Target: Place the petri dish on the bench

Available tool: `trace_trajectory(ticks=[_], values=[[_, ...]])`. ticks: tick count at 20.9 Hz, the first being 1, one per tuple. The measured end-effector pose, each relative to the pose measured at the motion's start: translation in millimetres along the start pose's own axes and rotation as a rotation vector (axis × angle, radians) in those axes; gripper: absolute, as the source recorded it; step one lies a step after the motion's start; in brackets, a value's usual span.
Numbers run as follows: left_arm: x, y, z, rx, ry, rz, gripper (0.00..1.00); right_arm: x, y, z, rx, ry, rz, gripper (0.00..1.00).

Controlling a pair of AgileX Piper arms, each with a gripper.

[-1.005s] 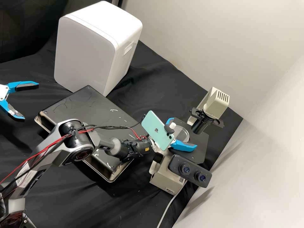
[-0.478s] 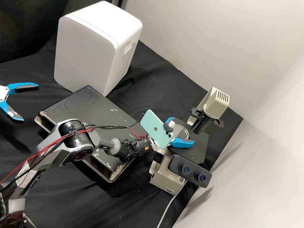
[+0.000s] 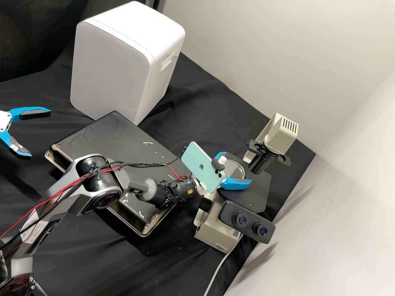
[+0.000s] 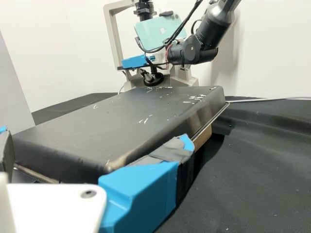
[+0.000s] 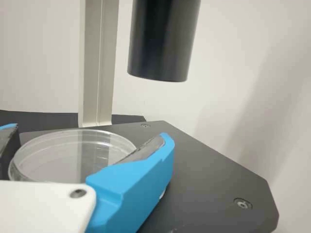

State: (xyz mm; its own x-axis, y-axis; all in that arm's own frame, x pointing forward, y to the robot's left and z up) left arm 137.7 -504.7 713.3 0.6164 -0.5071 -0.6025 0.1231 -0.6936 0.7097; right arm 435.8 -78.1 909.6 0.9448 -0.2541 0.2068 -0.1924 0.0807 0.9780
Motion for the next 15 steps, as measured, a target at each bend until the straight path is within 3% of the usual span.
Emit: trace_trajectory(ticks=[9, 12, 15], values=[[0.1, -0.3, -0.1, -0.001, 0.0, -0.002, 1.0, -0.2, -3.0, -1.9, 0.014, 0.005, -0.006, 0.0], [0.5, -1.4, -0.3, -0.003, 0.001, -0.008, 1.0, -4.1, -4.8, -2.4, 0.068, 0.005, -0.011, 0.0], [0.6, -1.8, -0.4, -0.004, 0.001, -0.01, 1.0, -13.1, -7.5, -8.2, 0.094, 0.011, -0.025, 0.0]])
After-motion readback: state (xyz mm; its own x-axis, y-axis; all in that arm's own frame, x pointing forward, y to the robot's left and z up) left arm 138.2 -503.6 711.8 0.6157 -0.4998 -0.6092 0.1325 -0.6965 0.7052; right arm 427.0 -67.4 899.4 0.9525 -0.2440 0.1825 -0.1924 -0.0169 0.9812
